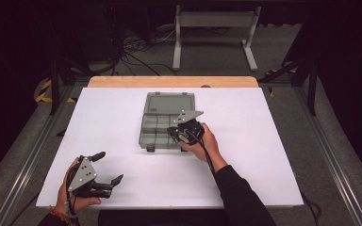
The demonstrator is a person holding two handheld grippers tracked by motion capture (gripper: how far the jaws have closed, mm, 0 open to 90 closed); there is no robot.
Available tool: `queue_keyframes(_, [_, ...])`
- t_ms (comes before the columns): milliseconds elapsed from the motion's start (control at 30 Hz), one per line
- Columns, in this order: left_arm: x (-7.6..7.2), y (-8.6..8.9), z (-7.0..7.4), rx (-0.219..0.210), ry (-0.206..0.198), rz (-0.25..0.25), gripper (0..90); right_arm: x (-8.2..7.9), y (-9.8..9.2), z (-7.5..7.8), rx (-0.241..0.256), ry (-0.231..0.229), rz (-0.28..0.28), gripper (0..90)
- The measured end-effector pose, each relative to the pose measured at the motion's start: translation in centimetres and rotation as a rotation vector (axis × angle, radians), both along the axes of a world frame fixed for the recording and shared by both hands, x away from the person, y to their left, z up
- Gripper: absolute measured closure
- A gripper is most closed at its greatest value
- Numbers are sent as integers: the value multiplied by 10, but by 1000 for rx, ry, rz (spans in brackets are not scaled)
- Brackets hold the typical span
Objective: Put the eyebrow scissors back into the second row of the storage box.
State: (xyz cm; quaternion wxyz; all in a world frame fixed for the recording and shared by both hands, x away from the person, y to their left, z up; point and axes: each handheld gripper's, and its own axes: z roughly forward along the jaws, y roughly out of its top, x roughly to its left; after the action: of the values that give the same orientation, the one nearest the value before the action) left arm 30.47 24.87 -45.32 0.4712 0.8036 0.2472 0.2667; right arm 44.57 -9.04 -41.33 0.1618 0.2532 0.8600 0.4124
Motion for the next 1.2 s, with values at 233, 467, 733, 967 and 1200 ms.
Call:
queue_keyframes(233, [0,0,0,-2,-1,2,54,-2,0,1,10,-23,-11,813])
queue_keyframes(467, [0,1,0,-3,0,-2,54,-8,-4,8,41,-56,-12,791])
queue_keyframes(733, [1,1,0,-3,-1,-2,54,-18,-10,20,62,-118,-14,750])
queue_keyframes(967, [1,0,-1,-3,2,-2,55,-22,-15,24,71,-149,-28,699])
queue_keyframes(1200, [2,-1,-1,-3,5,-3,55,-24,-20,25,81,-166,-51,584])
